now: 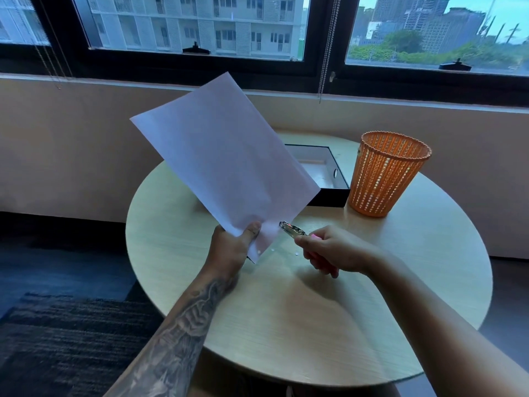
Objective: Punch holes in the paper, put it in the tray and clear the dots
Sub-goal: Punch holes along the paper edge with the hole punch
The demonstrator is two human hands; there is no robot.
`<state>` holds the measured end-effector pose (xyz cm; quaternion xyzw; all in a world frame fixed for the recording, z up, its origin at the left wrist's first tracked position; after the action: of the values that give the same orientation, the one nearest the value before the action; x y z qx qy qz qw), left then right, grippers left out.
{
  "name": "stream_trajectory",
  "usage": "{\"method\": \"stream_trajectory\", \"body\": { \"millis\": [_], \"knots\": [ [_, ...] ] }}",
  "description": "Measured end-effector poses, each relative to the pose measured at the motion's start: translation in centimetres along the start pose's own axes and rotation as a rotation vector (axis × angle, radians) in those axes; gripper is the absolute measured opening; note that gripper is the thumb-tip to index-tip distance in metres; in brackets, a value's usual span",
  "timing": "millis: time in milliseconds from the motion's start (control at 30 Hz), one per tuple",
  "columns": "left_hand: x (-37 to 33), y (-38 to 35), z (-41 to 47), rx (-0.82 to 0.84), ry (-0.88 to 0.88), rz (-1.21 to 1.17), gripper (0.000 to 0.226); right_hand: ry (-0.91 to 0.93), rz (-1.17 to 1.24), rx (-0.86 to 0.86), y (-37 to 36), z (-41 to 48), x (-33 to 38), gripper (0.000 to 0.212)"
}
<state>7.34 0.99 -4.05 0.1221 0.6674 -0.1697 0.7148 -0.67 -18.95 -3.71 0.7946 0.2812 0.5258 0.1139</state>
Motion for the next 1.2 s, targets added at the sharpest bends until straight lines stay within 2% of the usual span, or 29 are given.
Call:
{"method": "stream_trajectory", "body": {
  "millis": [167,333,500,633,1200],
  "knots": [
    [0.3,0.0,-0.3,-0.035,0.009,0.207,0.006,-0.105,-0.119,0.000,0.4,1.3,0.0,0.045],
    [0.7,0.0,-0.4,-0.067,0.003,0.332,0.027,-0.195,-0.207,0.052,0.5,2.4,-0.2,0.049],
    [0.9,-0.1,-0.4,-0.063,0.026,0.371,0.035,-0.242,-0.250,0.084,0.6,2.7,-0.4,0.052],
    [0.9,-0.1,-0.4,-0.079,0.067,0.378,0.027,-0.266,-0.271,0.109,0.5,3.0,-0.5,0.053],
    [0.6,-0.7,-0.7,-0.076,0.105,0.454,0.036,-0.362,-0.259,0.172,0.3,3.7,-0.9,0.054]
  ]
}}
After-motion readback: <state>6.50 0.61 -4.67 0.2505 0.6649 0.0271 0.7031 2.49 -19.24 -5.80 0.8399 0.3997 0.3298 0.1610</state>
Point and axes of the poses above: each hand's wrist, its own z-axis towards the middle knuckle, its own y-axis out of the back of the hand, x = y × z, the point moved 9 cm from there along z, towards the middle knuckle, and after that the axes turned 13 degrees about x, right-handed, at the moved point
